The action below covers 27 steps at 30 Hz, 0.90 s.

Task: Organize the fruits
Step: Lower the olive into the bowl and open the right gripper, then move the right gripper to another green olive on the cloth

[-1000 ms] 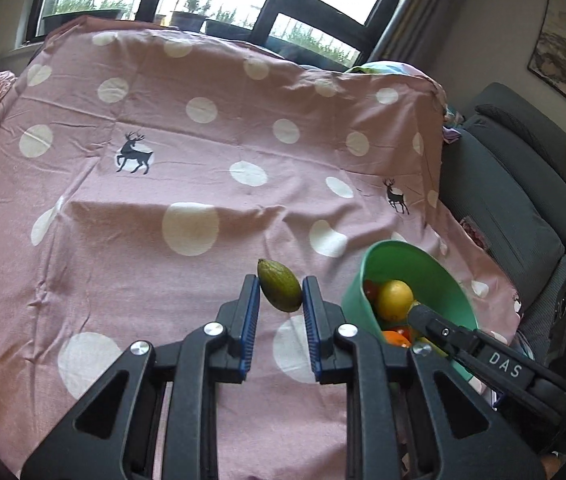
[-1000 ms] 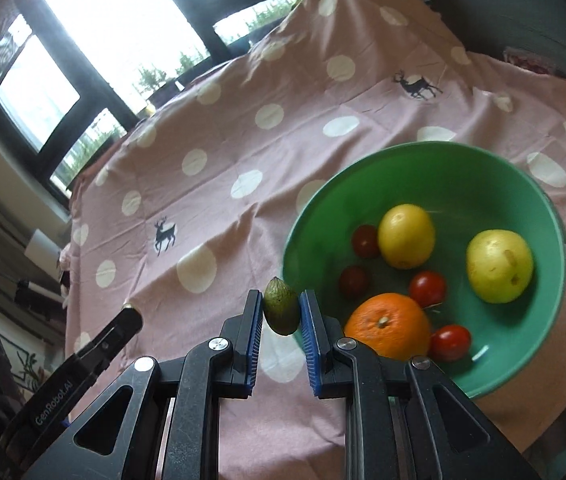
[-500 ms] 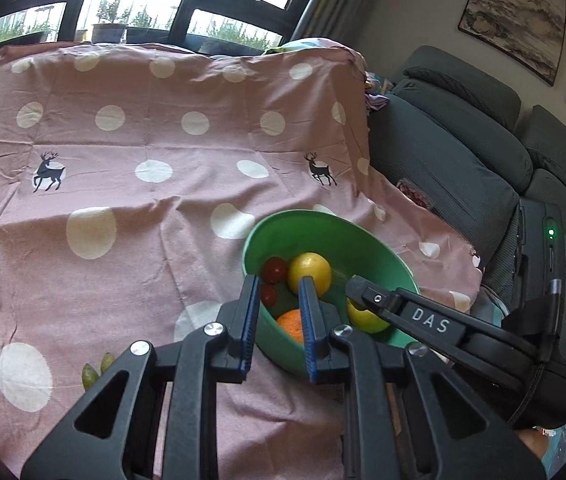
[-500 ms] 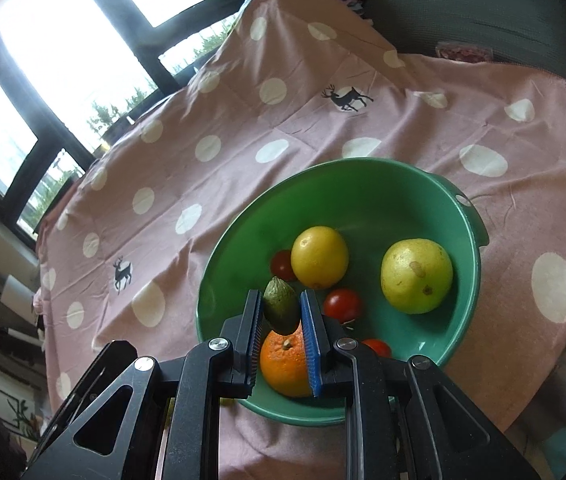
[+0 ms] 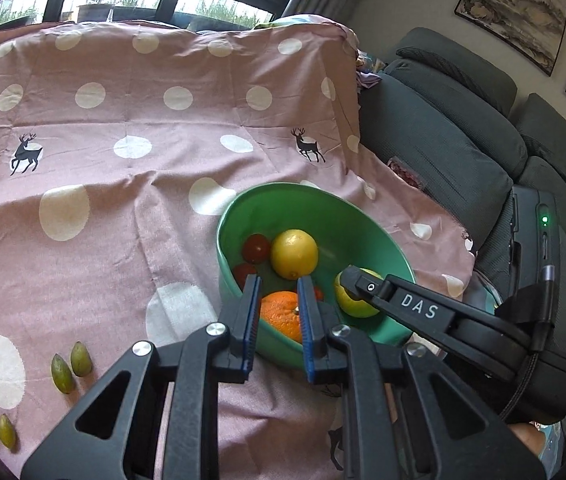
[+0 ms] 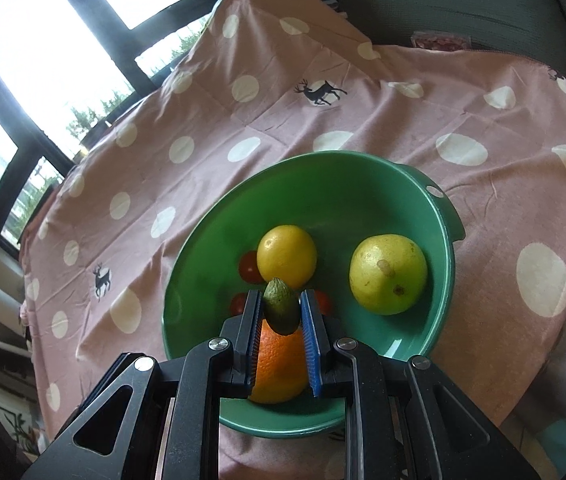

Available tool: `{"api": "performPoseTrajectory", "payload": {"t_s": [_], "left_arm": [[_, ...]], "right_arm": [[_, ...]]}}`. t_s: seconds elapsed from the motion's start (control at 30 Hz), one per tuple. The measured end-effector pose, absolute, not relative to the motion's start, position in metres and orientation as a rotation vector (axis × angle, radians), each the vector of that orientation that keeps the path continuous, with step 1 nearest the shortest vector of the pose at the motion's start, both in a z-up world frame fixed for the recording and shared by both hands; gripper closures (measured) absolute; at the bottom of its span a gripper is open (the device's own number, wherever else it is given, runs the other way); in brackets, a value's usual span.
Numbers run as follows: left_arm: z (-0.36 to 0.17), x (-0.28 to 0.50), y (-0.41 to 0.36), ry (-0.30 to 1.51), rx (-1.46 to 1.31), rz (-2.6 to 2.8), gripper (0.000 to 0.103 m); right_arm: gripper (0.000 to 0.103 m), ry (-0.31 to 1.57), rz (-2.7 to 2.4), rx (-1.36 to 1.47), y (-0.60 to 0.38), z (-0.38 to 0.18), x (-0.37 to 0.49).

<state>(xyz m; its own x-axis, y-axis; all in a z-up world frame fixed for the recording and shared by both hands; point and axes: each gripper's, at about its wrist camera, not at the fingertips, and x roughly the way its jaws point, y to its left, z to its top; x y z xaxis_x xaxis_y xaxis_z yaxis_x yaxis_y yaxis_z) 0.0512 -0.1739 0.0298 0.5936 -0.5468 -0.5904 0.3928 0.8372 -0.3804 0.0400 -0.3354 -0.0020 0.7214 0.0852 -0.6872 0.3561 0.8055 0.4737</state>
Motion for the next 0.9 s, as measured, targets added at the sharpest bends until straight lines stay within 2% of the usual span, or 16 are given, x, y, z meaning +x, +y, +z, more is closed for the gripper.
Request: {"api": "performPoseTrajectory", "payload": {"t_s": [0.2,0.3,0.37,0.43,0.5,0.6,0.67,0.9], "left_arm": [[0.033,0.049,-0.166,0.774,-0.206,-0.526,0.083],[0.03,0.049,-0.161,0.797,-0.204,-0.494,0.075],[0.03,0.048,-0.156,0.822,-0.195,-0.468,0.069],[0.031,0.046,-0.147,0.834,-0.191,-0.438,0.062],[0.033,0.043,-0.135,0.819,-0.178,-0.38,0.05],[0.032,0.042,-0.112,0.83,-0.156,-0.285,0.042],[0.028,0.043,-0.092,0.87,-0.175,-0.267,0.042],[0.012,0.04,-0.034,0.955,-0.22,-0.064,0.041]], "right_arm": [[0.082,0.772,-0.202,0.622,-0.341,-0.004,0.04],[0.08,0.779,-0.217,0.605,-0.339,-0.002,0.04],[0.074,0.79,-0.218,0.586,-0.337,-0.001,0.04],[0.059,0.785,-0.202,0.581,-0.335,0.002,0.039],[0.057,0.771,-0.179,0.572,-0.33,0.007,0.037],[0.051,0.757,-0.152,0.545,-0.319,0.016,0.034],[0.045,0.759,-0.119,0.531,-0.309,0.021,0.034],[0.045,0.789,0.075,0.467,-0.258,0.033,0.04]]}}
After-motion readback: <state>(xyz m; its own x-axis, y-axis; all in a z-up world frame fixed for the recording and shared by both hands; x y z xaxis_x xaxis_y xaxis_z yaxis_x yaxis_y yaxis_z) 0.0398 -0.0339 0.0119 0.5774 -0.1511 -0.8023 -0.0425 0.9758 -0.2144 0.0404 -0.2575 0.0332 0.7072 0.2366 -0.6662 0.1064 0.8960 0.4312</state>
